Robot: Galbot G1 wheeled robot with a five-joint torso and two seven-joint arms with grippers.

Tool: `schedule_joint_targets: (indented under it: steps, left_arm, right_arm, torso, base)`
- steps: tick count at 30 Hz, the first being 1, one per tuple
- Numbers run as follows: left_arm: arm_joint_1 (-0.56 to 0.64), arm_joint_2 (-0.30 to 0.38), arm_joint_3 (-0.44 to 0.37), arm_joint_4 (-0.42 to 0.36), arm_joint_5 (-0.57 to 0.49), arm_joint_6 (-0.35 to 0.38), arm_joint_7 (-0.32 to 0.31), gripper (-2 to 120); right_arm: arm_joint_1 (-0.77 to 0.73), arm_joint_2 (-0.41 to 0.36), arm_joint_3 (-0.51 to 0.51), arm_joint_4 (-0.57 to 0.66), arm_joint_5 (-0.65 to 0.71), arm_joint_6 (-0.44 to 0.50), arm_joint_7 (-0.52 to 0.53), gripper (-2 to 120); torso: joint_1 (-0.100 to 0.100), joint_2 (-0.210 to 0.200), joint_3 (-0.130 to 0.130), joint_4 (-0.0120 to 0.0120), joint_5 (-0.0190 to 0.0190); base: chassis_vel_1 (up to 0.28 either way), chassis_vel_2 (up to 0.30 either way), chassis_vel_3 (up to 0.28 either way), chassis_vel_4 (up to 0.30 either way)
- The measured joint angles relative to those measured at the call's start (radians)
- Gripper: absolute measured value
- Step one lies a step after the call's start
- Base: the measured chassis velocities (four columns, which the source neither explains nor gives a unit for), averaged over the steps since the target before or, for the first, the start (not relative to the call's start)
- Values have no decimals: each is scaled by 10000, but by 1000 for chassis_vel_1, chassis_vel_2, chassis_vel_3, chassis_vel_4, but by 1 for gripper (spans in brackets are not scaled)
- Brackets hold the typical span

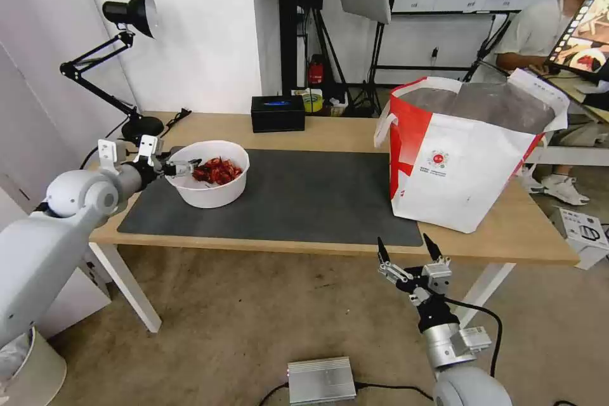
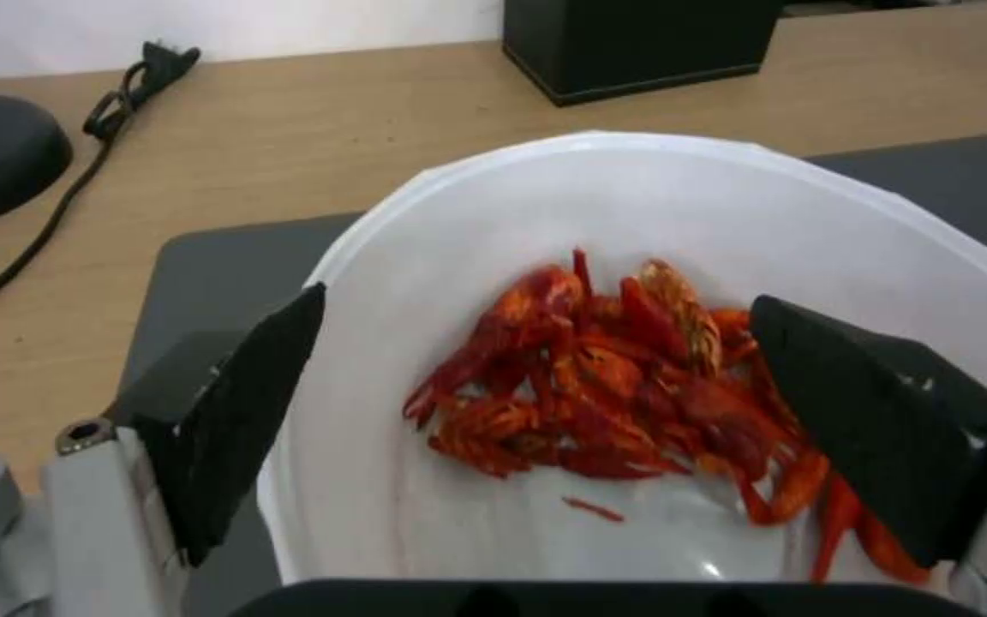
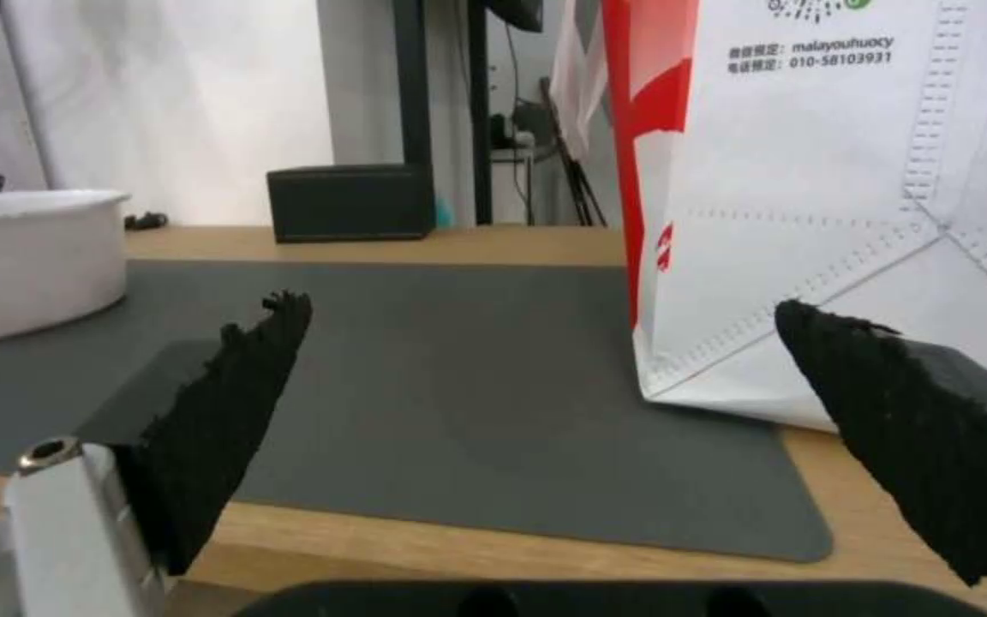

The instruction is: Pick up the trash from the table and place it into the takeout bag.

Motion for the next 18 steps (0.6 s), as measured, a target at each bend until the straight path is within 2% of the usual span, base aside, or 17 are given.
schedule_joint_targets:
  steps: [5,8,18]
  left_arm:
    - [-266,-37,259,386,6,17,-4,100]
    - [-575,14,618,1054,10,15,94,100]
    - [-647,-138,809,1333,5,20,161,100]
  right_arm:
    - [0,0,0,0,0,0,0,100]
    - [0,0,0,0,0,1,0,100]
    - [0,0,0,0,0,1,0,100]
  torso:
    - [0,0,0,0,0]
    - [0,0,0,3,-1]
    - [-1,-1,0,2,0]
  base:
    - [0,0,0,0]
    - [0,0,0,0]
    - [0,0,0,0]
